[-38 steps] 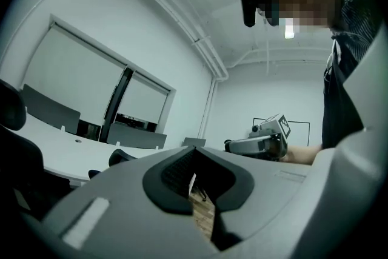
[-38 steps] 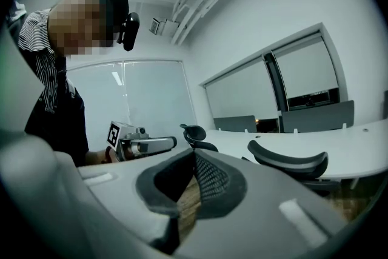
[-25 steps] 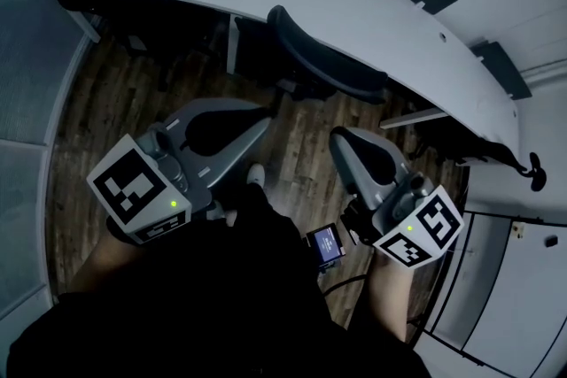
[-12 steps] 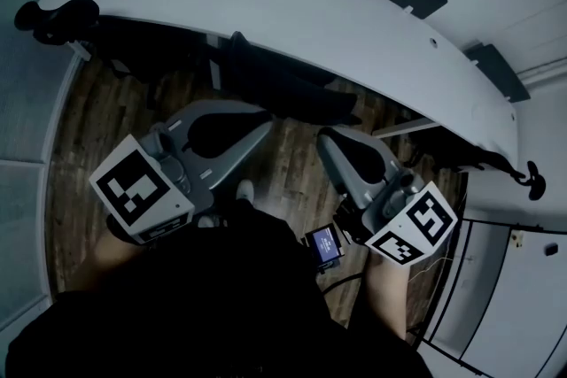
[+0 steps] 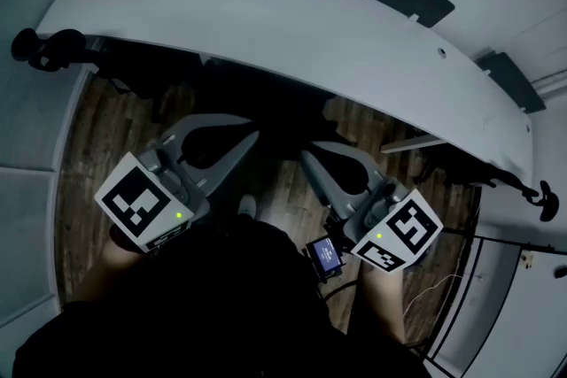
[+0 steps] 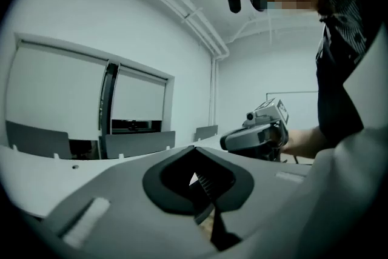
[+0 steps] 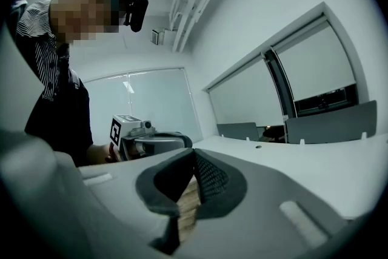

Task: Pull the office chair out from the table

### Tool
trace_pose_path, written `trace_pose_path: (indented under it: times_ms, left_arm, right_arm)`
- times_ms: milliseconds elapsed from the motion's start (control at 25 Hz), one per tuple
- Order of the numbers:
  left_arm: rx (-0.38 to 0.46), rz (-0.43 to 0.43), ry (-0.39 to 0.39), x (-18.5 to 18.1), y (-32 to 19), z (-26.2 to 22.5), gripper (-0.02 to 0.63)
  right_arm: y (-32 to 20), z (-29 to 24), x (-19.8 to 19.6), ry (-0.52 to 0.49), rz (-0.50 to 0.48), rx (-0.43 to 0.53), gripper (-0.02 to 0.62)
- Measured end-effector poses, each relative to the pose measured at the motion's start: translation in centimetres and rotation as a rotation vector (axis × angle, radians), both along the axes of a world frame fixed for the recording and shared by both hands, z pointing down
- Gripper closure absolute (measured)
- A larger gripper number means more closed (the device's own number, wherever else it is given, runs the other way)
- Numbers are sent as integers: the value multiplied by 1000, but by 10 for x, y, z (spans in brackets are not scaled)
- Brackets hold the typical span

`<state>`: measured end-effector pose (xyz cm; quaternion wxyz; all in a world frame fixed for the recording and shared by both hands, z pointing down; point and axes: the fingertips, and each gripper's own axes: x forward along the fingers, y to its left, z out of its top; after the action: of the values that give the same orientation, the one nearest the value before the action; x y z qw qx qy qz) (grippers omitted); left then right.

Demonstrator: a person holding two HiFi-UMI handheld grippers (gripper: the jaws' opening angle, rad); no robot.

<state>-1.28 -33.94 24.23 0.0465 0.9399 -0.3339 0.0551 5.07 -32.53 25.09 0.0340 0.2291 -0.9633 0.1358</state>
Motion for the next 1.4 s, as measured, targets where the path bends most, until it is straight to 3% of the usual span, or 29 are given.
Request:
trace_pose_path:
  times_ms: [120, 280, 440, 600, 720, 880, 1080, 1400]
  left_arm:
    - [-17, -49, -42, -1, -15, 10, 603]
    - [-21, -11, -54, 1, -15, 15, 603]
    - [-70, 6, 3, -8, -20, 12, 603]
    - [-63, 37, -28, -17, -28, 18, 603]
    - [-35, 96, -49, -12, -32, 20, 603]
    - [22, 196, -159, -6, -34, 30, 603]
    - [21, 267, -154, -2, -36, 33, 603]
    - [56, 379, -256, -16, -45, 44, 603]
  right_arm:
    - [-13, 12, 6, -6, -18, -13, 594]
    - [-27, 20, 14, -47, -13, -35, 594]
    - [-38, 16, 15, -55, 14, -24, 594]
    - [-45, 15, 13, -26, 53, 9, 594]
    - [-48, 7, 27, 12, 101, 41, 594]
    - [-53, -9, 27, 57, 141, 100, 594]
    - [-53, -15, 21, 108, 136, 130, 593]
    - [-47, 4, 4, 234, 72, 136, 568]
